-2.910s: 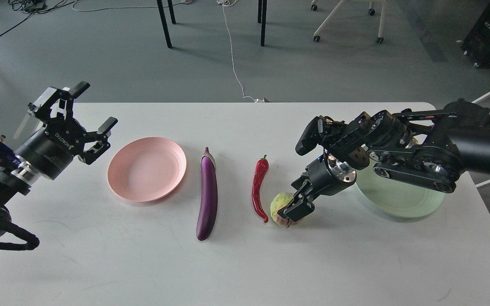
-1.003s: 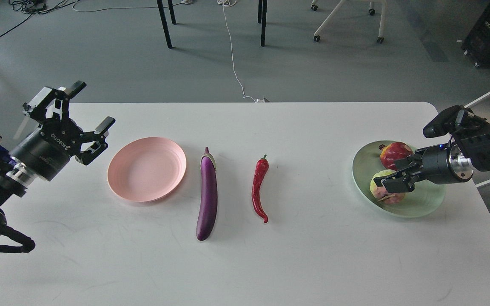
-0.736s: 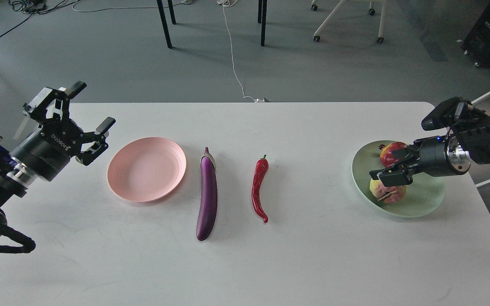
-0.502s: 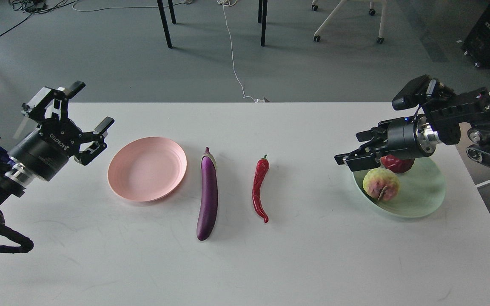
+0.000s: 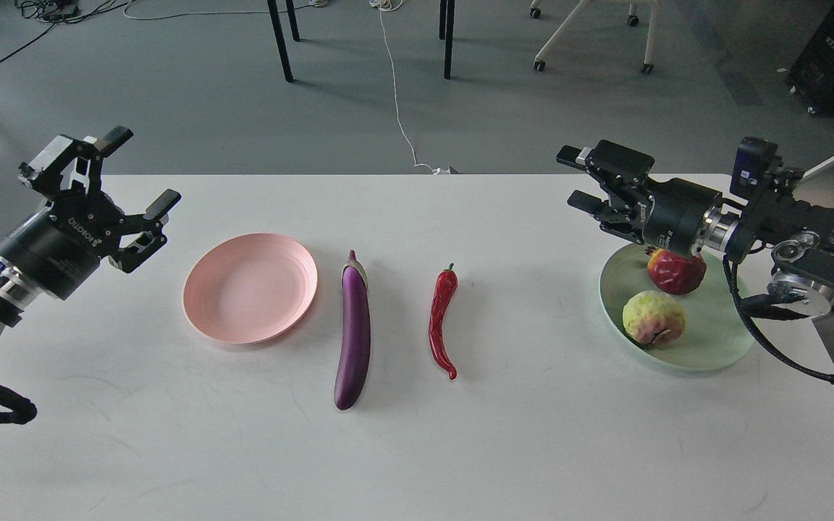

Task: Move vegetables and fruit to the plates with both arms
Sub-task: 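Raise the right gripper away from the green plate, then reach the left gripper over the eggplant toward the red chili pepper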

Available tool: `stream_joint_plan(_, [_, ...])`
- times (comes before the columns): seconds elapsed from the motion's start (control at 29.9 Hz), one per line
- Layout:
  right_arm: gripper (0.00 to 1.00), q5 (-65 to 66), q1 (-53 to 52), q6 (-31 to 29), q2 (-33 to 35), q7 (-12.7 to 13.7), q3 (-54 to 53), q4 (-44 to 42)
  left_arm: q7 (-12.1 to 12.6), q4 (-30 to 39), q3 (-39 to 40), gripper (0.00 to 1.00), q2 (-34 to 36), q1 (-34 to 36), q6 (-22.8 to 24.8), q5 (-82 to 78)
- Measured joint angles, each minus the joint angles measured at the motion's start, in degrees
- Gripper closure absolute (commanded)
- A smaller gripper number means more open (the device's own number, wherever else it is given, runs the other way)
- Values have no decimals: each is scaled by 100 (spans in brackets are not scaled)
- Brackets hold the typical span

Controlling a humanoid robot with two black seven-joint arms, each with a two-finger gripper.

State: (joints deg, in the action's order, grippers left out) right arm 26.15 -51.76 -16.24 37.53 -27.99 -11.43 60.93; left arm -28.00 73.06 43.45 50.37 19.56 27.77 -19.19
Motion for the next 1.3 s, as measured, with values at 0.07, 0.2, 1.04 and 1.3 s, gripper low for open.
stream_joint_plan(0.07, [3,-393,386,-10,-138,0,-557,-145,0,80,-20,1,6,72,-101,-326])
stream_joint_plan(0.2, [3,-1444,882,-73,-324,0,-1354,-450,0,308,-52,1,7,346,-313,-1407])
stream_joint_plan(1.04, [3,-2008,1482,-174,-259,-1,-2099,-878,783,-918,-1947,1,-2789,3461,-428,-8310])
stream_joint_plan(1.3, [3,-2008,1551,-169,-187,-1,-2118,-922,812,-2363,-3308,1,-3749,4137,-578,-8455])
